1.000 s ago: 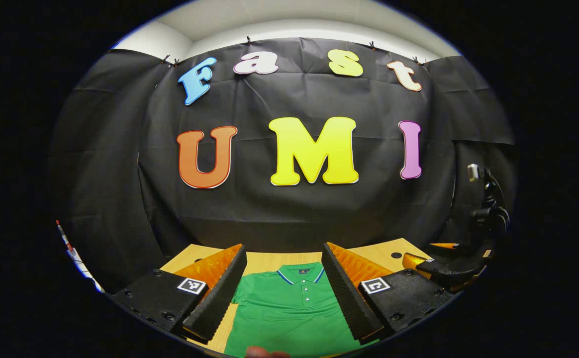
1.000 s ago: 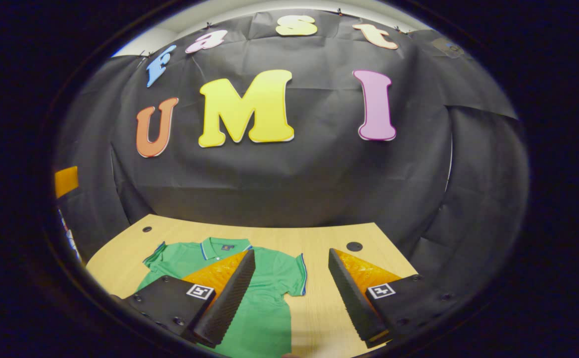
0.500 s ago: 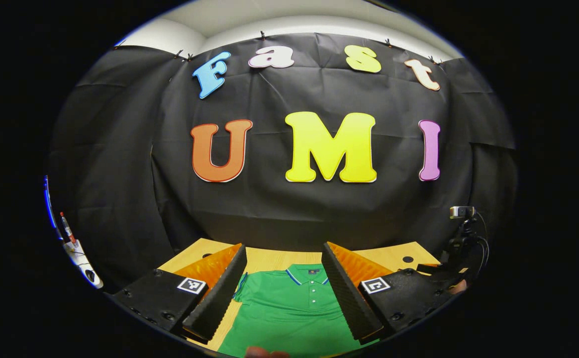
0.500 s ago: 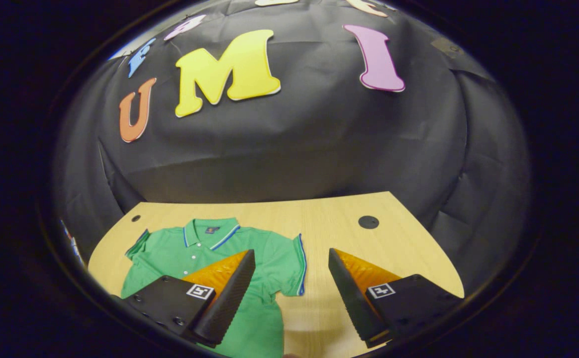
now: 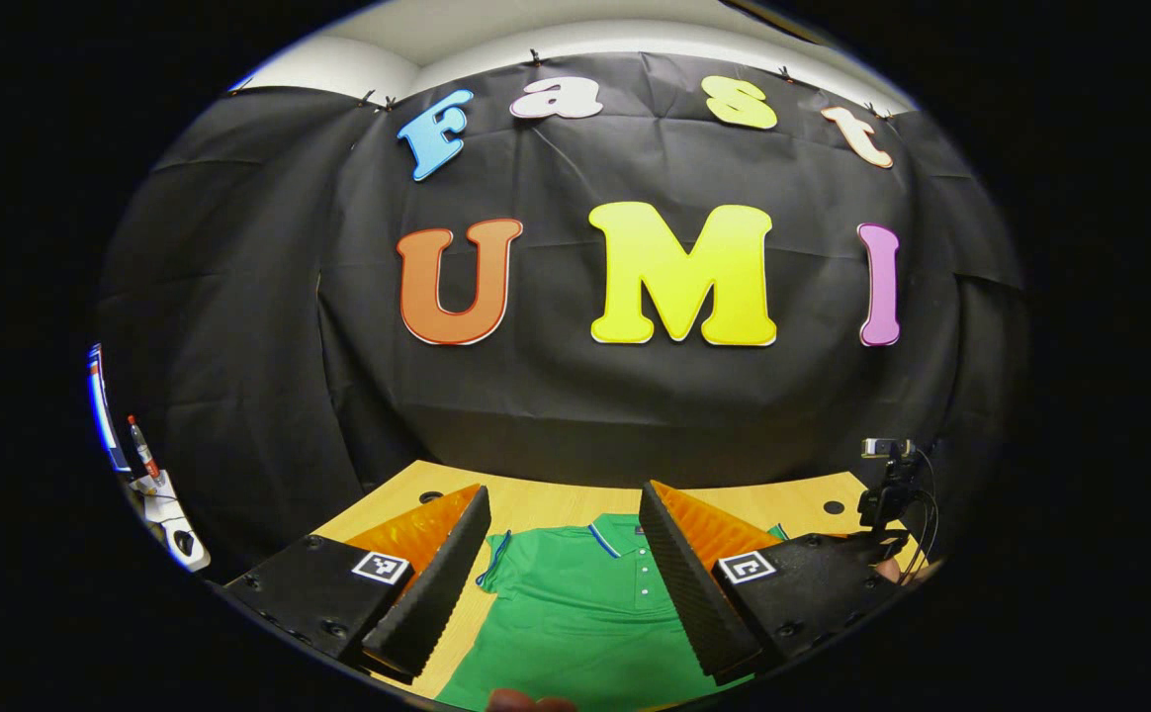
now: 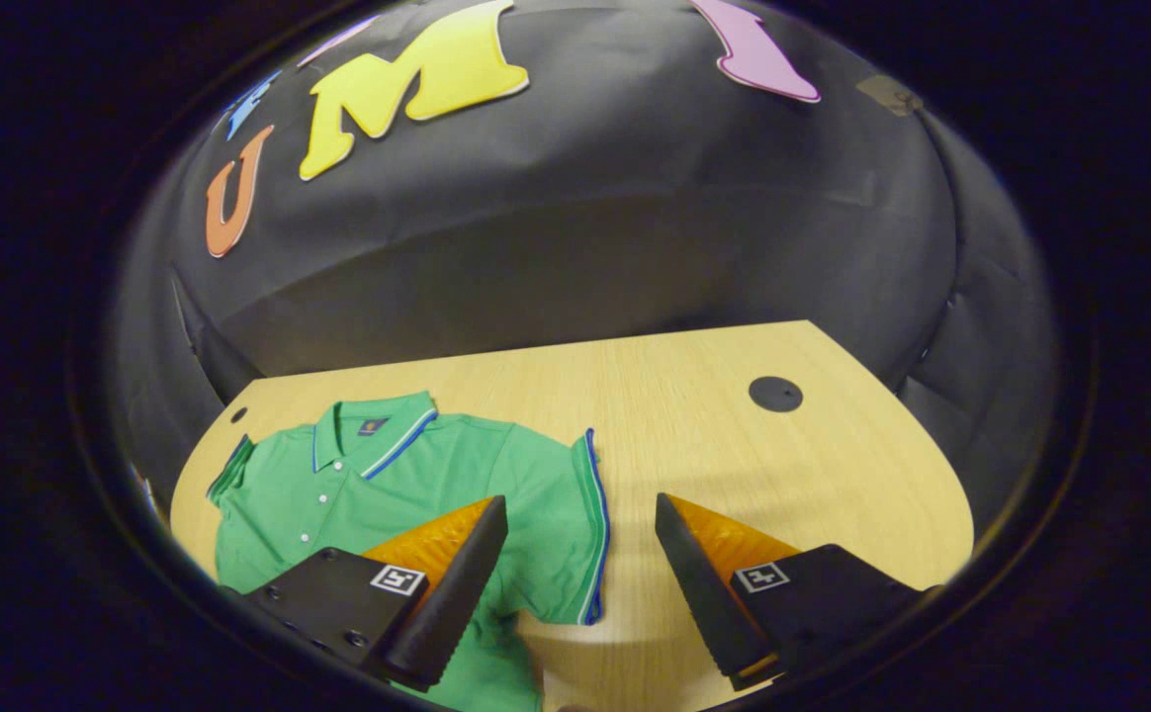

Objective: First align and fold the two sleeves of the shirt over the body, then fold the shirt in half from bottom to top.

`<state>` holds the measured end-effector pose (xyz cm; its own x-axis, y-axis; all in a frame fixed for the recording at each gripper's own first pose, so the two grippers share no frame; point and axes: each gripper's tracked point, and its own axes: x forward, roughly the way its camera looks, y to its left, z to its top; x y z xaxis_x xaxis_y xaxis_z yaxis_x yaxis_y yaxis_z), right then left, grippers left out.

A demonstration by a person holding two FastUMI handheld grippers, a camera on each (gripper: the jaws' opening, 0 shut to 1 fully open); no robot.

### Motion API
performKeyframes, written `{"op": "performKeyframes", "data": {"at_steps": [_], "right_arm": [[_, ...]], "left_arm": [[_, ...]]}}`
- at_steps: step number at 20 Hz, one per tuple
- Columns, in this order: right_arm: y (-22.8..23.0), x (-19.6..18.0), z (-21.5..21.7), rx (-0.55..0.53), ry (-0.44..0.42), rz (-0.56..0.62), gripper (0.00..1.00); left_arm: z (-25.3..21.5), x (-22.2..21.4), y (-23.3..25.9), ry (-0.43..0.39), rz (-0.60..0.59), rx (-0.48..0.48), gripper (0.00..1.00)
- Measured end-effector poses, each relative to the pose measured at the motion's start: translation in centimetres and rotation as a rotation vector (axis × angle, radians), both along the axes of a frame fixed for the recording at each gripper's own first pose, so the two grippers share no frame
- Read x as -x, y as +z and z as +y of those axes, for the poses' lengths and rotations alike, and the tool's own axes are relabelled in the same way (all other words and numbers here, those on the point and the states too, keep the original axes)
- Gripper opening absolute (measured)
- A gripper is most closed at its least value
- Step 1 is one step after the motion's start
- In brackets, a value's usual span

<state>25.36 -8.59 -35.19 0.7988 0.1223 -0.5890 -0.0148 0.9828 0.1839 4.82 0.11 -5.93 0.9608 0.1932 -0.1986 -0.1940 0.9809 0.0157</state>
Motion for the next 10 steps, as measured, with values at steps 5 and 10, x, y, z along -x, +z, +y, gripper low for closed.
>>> {"op": "performKeyframes", "data": {"at_steps": [5, 10], "right_arm": [[-2.6, -1.4, -0.2, 0.01, -0.003, 0.045, 0.75], [-3.4, -1.5, -1.2, 0.02, -0.036, 0.071, 0.22]], "left_arm": [[0.9, -0.2, -0.9, 0.019, 0.036, -0.013, 0.98], [1.2, -0.5, -1.2, 0.034, 0.05, -0.028, 0.98]]}}
